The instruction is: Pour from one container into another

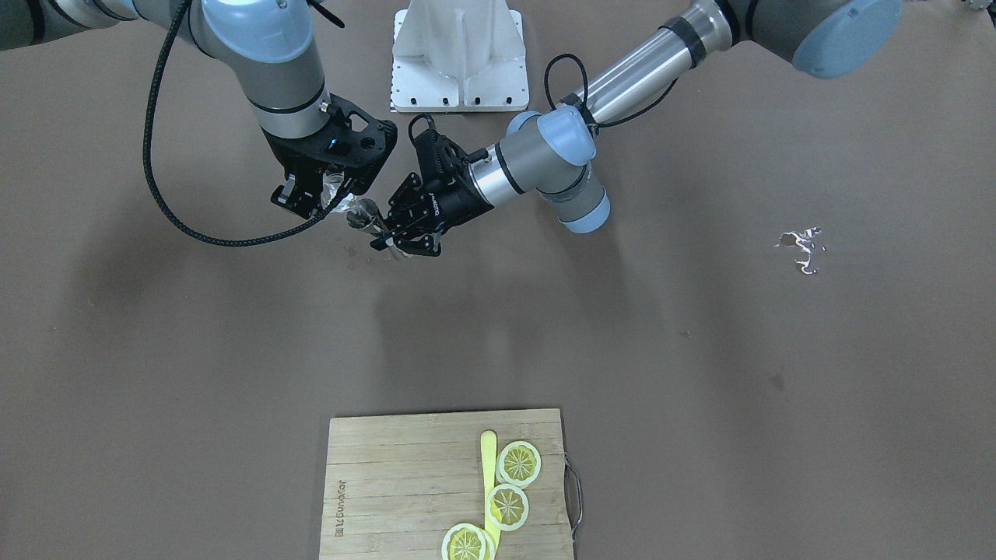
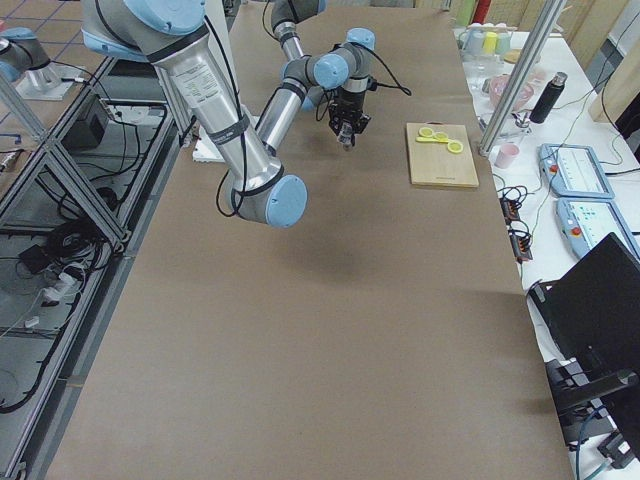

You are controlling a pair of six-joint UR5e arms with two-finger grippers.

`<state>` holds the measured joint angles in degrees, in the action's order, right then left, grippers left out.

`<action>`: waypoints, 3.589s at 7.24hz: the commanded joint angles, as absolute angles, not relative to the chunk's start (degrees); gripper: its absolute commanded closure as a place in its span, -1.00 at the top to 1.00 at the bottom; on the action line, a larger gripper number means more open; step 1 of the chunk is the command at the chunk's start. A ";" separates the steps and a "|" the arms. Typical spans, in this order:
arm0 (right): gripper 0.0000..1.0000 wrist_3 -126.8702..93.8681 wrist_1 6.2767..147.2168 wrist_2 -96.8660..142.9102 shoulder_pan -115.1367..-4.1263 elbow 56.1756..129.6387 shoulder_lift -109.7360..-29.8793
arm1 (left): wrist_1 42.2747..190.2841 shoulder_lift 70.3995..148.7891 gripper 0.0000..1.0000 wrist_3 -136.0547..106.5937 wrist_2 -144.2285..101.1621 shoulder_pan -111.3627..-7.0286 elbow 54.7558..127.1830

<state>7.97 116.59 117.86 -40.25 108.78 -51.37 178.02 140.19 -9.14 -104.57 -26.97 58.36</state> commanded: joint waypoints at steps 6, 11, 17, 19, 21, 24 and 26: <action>-1.00 10.37 122.42 117.86 -40.17 106.96 -48.25 | 178.24 140.19 -1.00 -9.14 -104.50 -26.72 58.36; -1.00 11.25 125.94 117.77 -39.90 105.91 -46.32 | 178.42 140.19 -1.00 -9.14 -104.50 -26.54 58.36; -1.00 12.04 128.22 117.77 -39.64 105.03 -44.92 | 178.85 140.10 -1.00 -9.14 -104.33 -26.46 58.36; -1.00 13.01 128.58 117.69 -39.81 105.55 -45.17 | 178.95 140.10 -1.00 -9.14 -104.33 -26.37 58.36; -1.00 13.10 127.97 116.99 -39.90 105.91 -45.35 | 178.95 140.10 -1.00 -9.05 -104.33 -26.37 58.36; -1.00 12.04 120.34 116.02 -39.99 107.83 -48.59 | 178.95 140.01 -1.00 -9.05 -104.24 -26.37 58.36; -1.00 11.78 116.56 116.02 -40.51 111.78 -52.28 | 178.95 140.01 -1.00 -9.05 -104.24 -26.37 58.45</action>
